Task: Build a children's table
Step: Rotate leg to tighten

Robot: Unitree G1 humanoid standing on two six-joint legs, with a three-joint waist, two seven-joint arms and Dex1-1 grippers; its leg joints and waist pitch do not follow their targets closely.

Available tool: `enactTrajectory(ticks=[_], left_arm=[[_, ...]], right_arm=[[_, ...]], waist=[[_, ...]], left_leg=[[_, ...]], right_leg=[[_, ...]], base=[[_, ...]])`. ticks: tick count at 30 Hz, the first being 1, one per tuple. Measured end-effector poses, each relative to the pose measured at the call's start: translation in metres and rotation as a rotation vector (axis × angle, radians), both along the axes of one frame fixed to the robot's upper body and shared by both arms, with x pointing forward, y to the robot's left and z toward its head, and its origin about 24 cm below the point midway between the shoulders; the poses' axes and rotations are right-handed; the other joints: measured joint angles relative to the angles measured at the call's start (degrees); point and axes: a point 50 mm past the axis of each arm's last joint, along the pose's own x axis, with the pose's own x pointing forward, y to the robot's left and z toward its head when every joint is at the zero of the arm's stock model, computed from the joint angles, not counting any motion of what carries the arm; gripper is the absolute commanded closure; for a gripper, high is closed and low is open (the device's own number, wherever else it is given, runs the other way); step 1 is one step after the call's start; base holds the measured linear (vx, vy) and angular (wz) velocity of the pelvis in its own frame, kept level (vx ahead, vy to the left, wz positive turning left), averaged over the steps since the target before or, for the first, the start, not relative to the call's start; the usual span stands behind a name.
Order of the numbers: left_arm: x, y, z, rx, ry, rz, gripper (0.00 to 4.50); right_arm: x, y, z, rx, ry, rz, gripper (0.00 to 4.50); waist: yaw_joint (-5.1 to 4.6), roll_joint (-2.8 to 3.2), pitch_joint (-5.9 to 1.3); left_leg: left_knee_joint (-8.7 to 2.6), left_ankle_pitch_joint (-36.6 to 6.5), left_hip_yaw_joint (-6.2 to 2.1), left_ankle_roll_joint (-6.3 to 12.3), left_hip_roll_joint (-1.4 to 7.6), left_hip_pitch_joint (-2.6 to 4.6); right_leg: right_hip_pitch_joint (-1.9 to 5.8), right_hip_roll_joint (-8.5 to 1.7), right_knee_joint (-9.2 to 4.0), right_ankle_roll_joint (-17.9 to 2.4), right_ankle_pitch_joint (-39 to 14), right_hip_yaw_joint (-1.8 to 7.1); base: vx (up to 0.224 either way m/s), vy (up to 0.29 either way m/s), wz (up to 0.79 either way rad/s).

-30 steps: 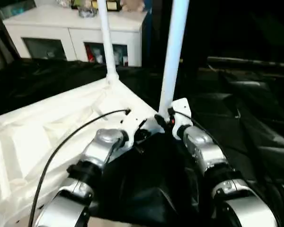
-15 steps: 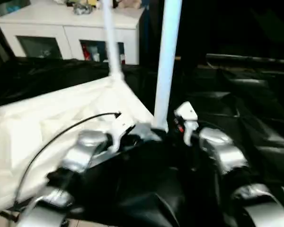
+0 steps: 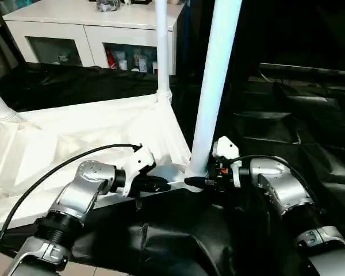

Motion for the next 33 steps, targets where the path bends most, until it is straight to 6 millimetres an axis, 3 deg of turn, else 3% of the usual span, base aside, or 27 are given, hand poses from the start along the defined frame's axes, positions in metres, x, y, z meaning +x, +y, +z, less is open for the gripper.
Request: enactTrajectory(ticks=[5, 12, 17, 20, 25, 27, 33], left_arm=[[-0.001, 0.000, 0.000, -0.001, 0.002, -0.003, 4.50], [0.002, -0.001, -0.001, 0.003, -0.007, 0.034, 4.50], [0.029, -0.030, -0.004, 0.031, -0.067, 0.250, 4.50], [0.035, -0.044, -0.005, 0.038, -0.077, 0.311, 4.50], [0.037, -0.053, -0.006, 0.039, -0.083, 0.329, 4.50], [0.037, -0.053, -0.006, 0.038, -0.090, 0.320, 4.50], [0.033, -0.043, -0.005, 0.025, -0.103, 0.267, 4.50]], right_arm=[[0.000, -0.001, 0.000, 0.011, 0.018, -0.006, 1.73], [0.001, 0.002, -0.004, 0.040, 0.028, -0.085, 1.80], [0.026, 0.017, -0.015, 0.056, 0.004, -0.568, 1.81], [0.031, 0.021, -0.016, 0.066, 0.019, -0.726, 1.81], [0.032, 0.027, -0.017, 0.069, -0.010, -0.779, 1.81], [0.031, 0.027, -0.017, 0.079, -0.021, -0.774, 1.26], [0.028, 0.023, -0.015, 0.088, -0.016, -0.636, 0.70]], waist=[[0.05, 0.00, 0.00], [-0.08, -0.01, 0.00], [-1.05, -0.15, -0.01], [-1.32, -0.14, -0.04], [-1.22, -0.08, -0.07], [-1.21, -0.05, -0.08], [-1.26, -0.02, -0.10]], left_leg=[[-0.01, 0.00, 0.01, 0.01, 0.00, -0.02], [0.02, 0.00, 0.01, 0.00, 0.00, 0.08], [0.00, 0.03, 0.01, -0.07, -0.11, 0.38], [0.00, 0.03, 0.01, -0.07, -0.18, 0.48], [0.00, 0.03, 0.01, -0.06, -0.18, 0.41], [-0.01, 0.03, 0.00, -0.06, -0.18, 0.33], [-0.28, 0.04, 0.00, -0.06, -0.17, 0.30]], right_leg=[[0.00, 0.00, -0.02, 0.00, 0.00, -0.01], [0.08, 0.00, 0.02, 0.00, 0.00, 0.02], [0.37, -0.03, -0.10, 0.21, -0.11, 0.15], [0.54, -0.05, -0.13, 0.25, -0.13, 0.24], [0.61, -0.06, -0.19, 0.28, -0.15, 0.24], [0.59, -0.06, -0.21, 0.29, -0.14, 0.24], [0.47, -0.06, -0.18, 0.35, -0.08, 0.19]], base=[[0.000, 0.000, 0.00], [0.000, 0.000, 0.00], [0.000, 0.000, 0.00], [0.000, 0.000, 0.00], [0.000, 0.000, 0.00], [0.000, 0.000, 0.00], [0.000, 0.000, 0.00]])
